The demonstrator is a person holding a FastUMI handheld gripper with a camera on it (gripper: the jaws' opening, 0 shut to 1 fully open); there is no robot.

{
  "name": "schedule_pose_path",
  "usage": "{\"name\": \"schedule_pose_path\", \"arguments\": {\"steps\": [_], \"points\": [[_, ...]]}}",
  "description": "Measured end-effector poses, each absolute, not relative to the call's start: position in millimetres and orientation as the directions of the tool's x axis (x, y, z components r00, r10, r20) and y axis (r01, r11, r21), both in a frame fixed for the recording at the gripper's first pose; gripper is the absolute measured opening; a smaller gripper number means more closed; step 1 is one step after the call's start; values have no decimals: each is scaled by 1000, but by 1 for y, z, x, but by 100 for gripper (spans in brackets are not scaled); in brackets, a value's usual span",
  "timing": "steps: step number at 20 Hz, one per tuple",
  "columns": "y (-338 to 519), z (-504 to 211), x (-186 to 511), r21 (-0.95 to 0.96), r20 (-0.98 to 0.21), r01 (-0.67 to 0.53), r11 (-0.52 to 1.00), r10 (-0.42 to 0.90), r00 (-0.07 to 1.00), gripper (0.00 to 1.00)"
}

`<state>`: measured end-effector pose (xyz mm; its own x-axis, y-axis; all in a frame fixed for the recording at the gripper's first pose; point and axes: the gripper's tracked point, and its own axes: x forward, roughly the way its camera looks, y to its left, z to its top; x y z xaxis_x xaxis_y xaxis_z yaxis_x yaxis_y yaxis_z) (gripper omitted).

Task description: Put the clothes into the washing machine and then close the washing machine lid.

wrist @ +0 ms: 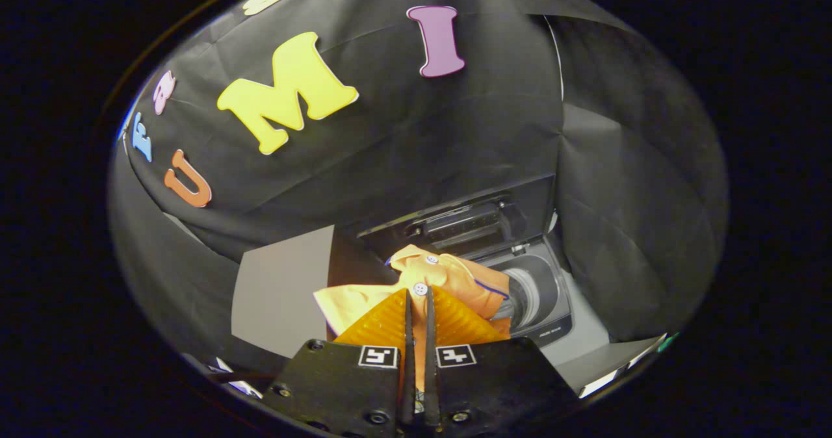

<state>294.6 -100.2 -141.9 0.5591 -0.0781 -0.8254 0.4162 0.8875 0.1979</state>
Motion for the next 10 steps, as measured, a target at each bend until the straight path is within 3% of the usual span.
{"name": "schedule_pose_path", "arguments": {"steps": [10], "points": [[-123,-169,295,229,-818,421,878,-61,572,9]]}}
